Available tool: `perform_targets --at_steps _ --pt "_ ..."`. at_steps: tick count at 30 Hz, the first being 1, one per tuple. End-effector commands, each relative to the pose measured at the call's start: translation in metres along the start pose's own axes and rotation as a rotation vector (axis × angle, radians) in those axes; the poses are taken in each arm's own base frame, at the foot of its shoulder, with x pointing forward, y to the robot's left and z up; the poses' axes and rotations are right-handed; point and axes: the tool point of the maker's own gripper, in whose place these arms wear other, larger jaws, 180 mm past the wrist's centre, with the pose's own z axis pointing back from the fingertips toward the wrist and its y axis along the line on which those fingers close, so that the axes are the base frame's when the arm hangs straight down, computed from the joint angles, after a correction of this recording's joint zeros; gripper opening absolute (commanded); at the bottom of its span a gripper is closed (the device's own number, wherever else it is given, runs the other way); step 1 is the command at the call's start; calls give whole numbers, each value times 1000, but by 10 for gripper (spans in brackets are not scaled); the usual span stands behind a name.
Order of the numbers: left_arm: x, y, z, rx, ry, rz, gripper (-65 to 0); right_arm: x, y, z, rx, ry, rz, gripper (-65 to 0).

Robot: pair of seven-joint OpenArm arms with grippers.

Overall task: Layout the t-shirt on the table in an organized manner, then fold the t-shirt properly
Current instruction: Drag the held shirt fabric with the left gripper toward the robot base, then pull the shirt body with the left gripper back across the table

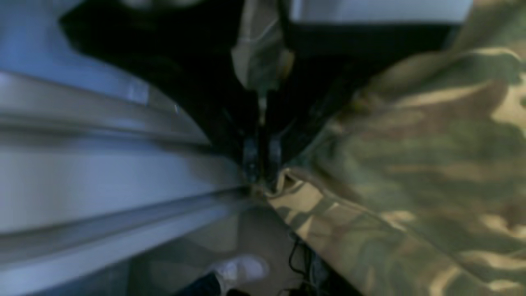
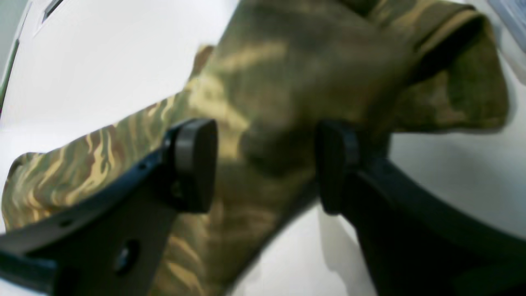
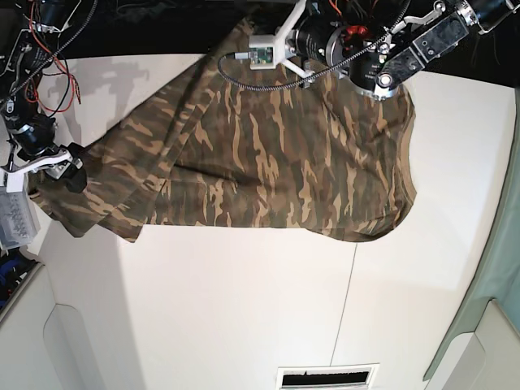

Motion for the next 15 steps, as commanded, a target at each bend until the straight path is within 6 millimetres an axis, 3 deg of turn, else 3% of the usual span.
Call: perform_targets --at_steps 1,8,13,15 --pt "12 4 6 8 -47 -22 -650 22 3 3 19 -67 7 -279" --pt "15 42 28 131 -87 10 -650 19 2 6 31 -48 -25 -279" --pt "19 72 53 228 -137 55 -438 39 -7 17 34 -138 -91 -279" --pt "19 84 63 271 -150 76 -413 46 -16 22 9 -168 -100 -279"
